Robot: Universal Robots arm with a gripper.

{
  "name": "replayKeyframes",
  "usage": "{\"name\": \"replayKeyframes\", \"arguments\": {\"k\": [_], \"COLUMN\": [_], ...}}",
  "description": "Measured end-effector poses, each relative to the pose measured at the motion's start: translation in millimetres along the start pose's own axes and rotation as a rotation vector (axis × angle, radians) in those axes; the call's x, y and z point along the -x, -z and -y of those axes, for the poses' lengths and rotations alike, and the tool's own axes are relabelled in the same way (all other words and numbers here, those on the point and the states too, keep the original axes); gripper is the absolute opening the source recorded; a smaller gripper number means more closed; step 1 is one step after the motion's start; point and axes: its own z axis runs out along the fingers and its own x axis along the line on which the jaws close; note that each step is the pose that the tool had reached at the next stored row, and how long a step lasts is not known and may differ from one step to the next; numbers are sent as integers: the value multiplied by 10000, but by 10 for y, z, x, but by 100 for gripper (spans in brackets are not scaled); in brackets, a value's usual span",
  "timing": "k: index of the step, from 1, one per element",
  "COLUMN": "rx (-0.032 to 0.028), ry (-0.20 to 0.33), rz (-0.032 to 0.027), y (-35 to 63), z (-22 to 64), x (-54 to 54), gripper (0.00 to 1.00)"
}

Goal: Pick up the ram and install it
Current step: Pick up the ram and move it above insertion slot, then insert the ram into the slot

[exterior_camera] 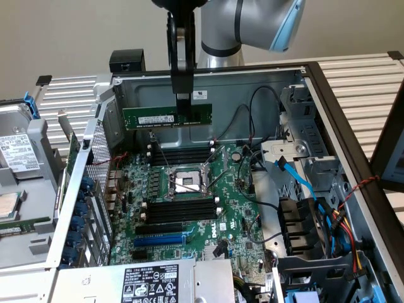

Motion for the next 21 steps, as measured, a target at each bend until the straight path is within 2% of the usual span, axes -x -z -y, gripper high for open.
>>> {"name": "replayKeyframes", "arguments": {"k": [3, 17, 21], "rx": [0, 1, -1], "ry": [-8, -8, -9], "rz": [19, 19, 36], "y": [-12, -13, -71], "z": [0, -1, 1], "x": [35, 35, 34], "gripper": [12, 12, 12]}}
